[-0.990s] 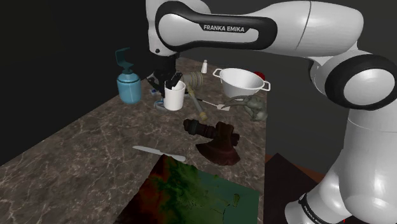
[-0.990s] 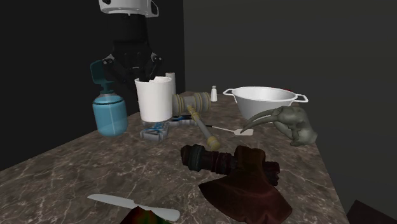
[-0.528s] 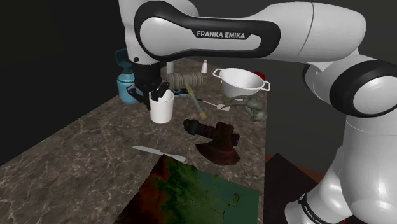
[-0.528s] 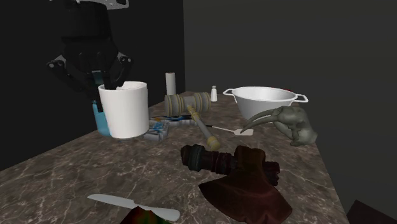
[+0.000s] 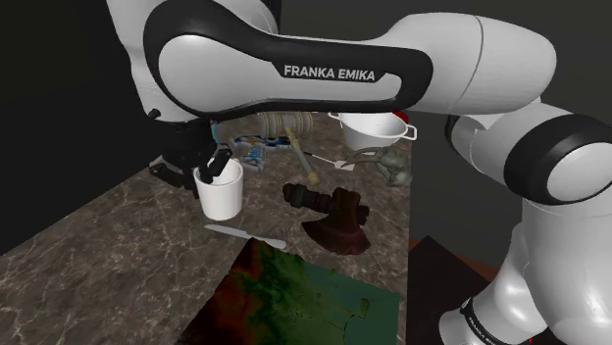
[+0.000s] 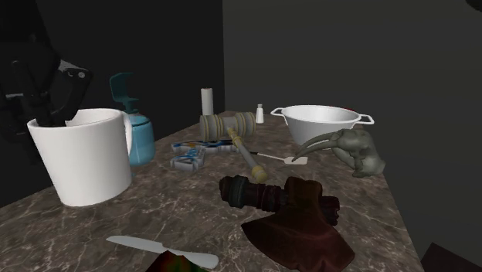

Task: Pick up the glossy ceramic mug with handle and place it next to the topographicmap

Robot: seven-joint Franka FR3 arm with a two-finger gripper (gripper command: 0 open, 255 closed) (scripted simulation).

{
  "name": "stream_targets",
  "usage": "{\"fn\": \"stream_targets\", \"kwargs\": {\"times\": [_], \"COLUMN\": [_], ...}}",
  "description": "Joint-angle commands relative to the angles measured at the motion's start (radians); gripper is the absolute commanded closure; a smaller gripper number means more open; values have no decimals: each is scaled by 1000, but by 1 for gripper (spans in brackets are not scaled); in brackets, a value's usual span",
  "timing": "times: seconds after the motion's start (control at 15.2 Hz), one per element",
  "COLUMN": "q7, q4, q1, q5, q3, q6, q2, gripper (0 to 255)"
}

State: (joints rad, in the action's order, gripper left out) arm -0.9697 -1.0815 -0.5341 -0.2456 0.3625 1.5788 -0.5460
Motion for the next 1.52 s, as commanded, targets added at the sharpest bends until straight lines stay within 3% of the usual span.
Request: {"fn": "stream_targets", "kwargs": {"times": [0.0, 0.33, 0.4, 0.46, 0.53, 0.73, 1.45], "q7": [-36, -113, -122, -119, -133, -150, -179], "q4": [42, 281, 367, 579, 458, 306, 43], "q1": [-39, -176, -213, -285, -256, -221, -168], "q5": [-11, -51, -62, -80, -70, -61, -51], "q3": [5, 3, -1, -21, -11, 1, 11], "q6": [-17, -119, -156, -247, -187, -100, 93], "q2": [-28, -170, -218, -332, -275, -217, -155], "gripper": [255, 255, 255, 255, 255, 255, 255]}}
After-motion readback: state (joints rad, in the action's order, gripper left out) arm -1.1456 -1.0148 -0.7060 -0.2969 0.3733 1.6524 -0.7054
